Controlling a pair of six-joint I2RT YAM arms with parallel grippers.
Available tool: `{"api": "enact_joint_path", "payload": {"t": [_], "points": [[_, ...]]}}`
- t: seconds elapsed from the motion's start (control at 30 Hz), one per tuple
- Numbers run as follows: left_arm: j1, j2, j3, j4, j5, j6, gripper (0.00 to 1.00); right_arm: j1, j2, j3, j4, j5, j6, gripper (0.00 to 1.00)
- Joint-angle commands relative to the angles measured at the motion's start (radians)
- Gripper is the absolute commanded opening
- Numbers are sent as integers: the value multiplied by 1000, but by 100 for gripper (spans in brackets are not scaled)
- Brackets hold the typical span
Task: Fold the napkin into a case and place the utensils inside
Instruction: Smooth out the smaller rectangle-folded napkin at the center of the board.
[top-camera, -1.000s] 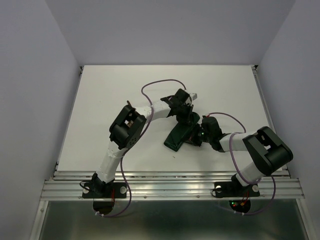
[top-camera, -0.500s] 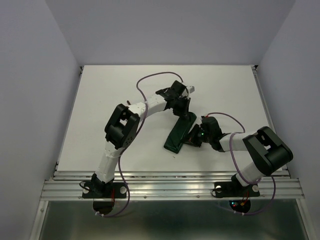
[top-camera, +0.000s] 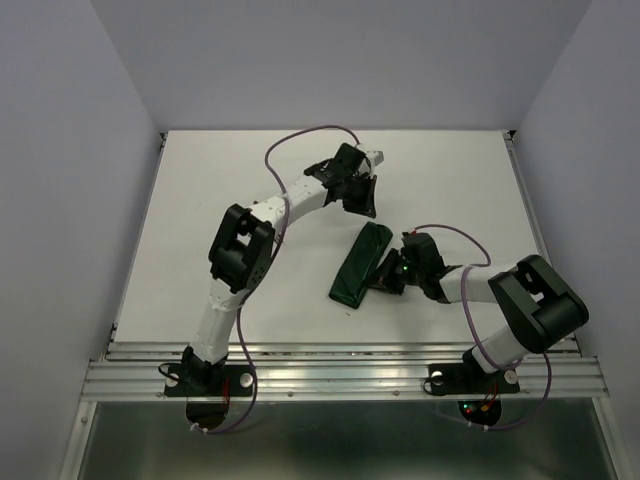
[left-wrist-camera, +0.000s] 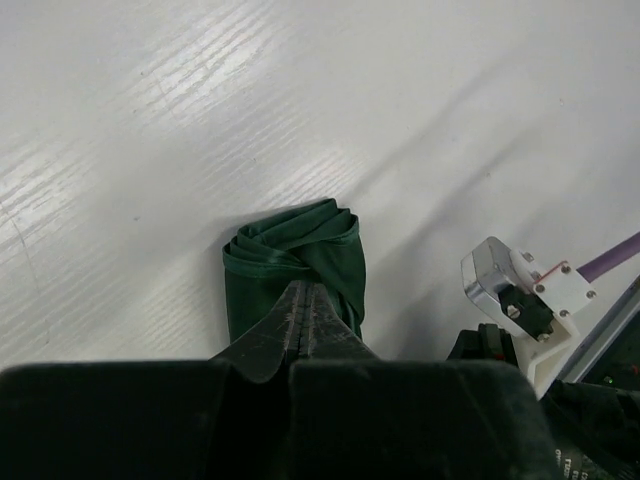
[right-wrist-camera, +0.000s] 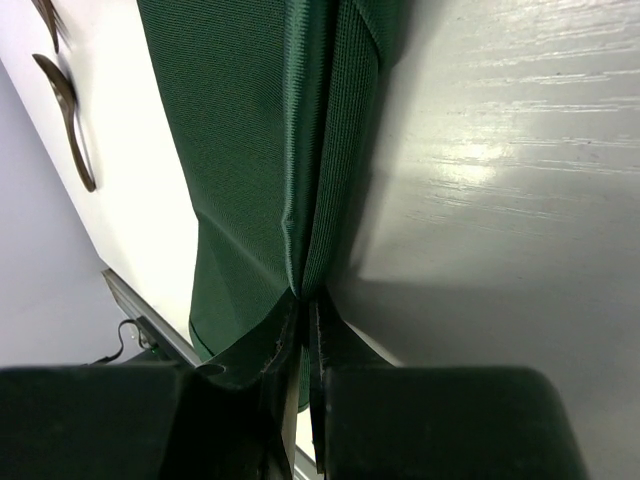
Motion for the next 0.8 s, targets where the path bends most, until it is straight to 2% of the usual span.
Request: {"api": "enact_joint_path", "payload": {"t": [0.0,0.53,0.77], "points": [[-6,39,72,-5,11,-6,0,11,-7,17,-69,38,-34,1],[-20,168,135,4,33,-19,0,11,6,36,-77,36,-40,1],[-22,147,141,-13,29,-16,0,11,13,46,-84,44,-43,1]]}}
